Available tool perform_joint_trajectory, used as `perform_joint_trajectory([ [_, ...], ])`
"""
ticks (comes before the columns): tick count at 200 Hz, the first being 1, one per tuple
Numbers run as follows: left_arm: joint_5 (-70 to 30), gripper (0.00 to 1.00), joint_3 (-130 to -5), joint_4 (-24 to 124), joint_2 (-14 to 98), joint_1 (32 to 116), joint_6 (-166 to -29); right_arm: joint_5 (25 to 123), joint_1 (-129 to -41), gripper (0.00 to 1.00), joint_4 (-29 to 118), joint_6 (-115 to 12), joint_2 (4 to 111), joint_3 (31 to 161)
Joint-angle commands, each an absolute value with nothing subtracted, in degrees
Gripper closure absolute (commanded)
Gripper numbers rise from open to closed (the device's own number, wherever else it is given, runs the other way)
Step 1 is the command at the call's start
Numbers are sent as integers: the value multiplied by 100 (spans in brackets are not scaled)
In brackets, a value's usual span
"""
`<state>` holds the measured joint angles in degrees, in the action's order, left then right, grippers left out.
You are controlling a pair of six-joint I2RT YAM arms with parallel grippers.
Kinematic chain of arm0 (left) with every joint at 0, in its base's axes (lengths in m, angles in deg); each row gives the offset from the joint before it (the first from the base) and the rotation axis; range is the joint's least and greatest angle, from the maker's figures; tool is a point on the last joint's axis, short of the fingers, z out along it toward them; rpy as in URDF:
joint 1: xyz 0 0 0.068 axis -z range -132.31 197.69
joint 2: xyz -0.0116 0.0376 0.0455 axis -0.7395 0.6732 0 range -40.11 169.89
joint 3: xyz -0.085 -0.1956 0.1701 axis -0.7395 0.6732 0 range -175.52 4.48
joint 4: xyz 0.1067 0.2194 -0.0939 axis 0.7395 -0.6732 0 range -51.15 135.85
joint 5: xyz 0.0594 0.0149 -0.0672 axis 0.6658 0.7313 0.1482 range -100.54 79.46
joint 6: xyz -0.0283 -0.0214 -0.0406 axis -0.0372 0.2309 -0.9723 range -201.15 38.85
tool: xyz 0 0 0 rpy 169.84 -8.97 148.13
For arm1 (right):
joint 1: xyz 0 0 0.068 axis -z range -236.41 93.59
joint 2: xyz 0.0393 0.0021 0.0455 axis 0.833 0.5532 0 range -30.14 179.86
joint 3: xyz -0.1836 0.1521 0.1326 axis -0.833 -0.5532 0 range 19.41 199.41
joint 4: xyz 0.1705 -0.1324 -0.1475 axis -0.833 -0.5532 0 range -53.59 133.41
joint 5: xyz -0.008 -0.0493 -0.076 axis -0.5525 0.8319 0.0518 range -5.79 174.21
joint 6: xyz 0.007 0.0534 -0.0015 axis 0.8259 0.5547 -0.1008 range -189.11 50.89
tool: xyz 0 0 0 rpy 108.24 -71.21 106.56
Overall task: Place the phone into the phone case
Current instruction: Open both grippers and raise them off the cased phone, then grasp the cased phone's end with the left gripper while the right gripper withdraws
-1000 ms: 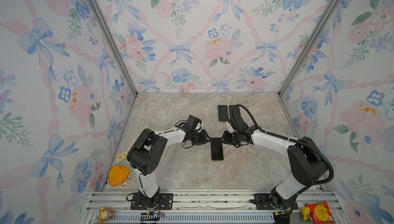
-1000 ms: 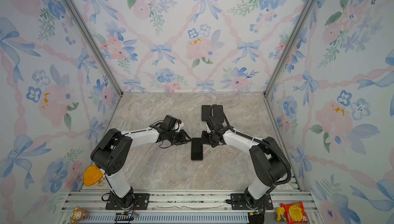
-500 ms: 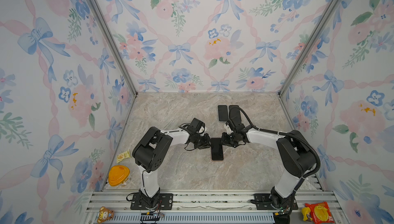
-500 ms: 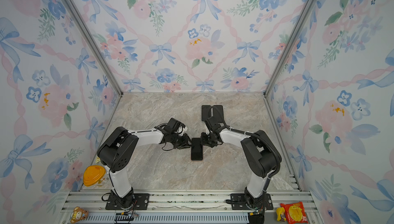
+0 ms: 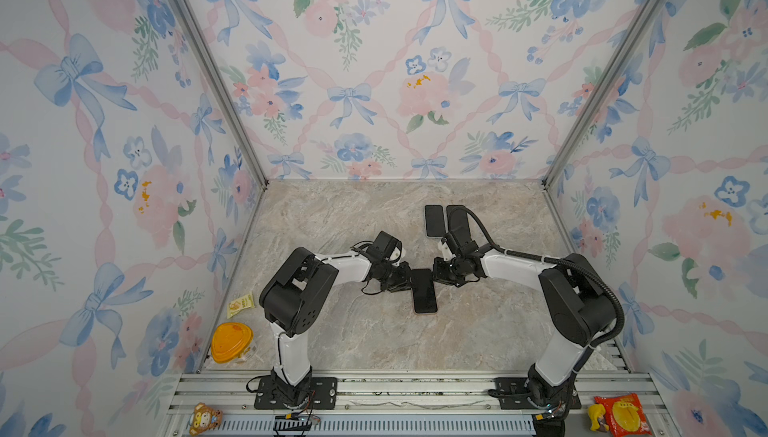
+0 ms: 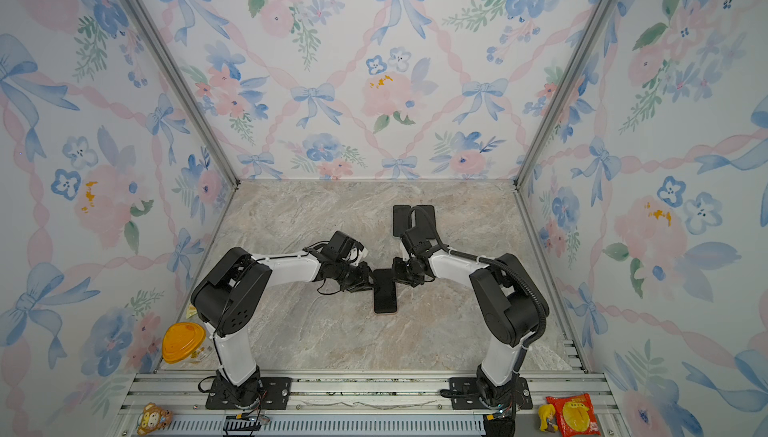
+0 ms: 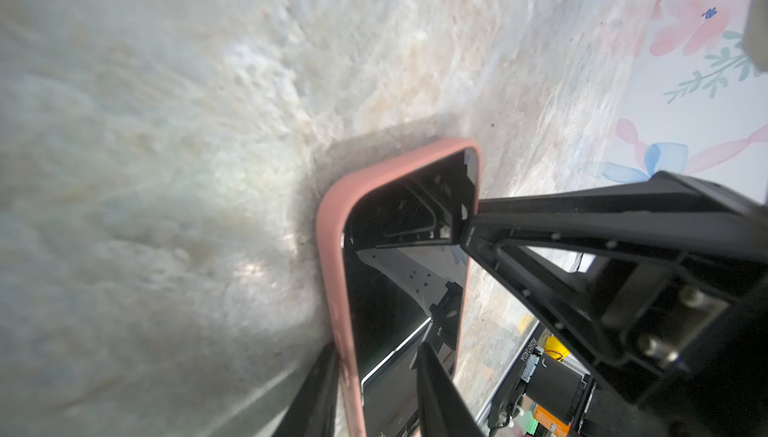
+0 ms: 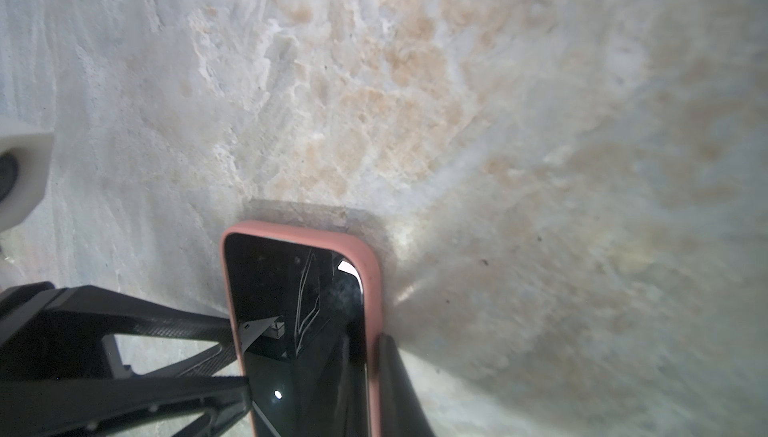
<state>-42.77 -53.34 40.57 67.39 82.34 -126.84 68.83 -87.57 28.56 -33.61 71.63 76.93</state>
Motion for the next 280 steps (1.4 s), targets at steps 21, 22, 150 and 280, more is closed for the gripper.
perform_joint_trajectory([
  [21,-4243,67,-5331,4077,6851,8337,-12711,6803,-8888,88,2967,-3187,7297,7573],
  [22,-4239,67,-5324,4076,6847,8337,-12711,6803,-8890,88,2968,-3186,7296,7570],
  [150,-2365,54,-5581,2492,5673,8684,-12780,7521,-8608,40,2779,-3751,4513,7009],
  [280,-371,43,-7580,196,6964,10001,-13745,7192,-8089,8,3553,-4258,3771,6140],
])
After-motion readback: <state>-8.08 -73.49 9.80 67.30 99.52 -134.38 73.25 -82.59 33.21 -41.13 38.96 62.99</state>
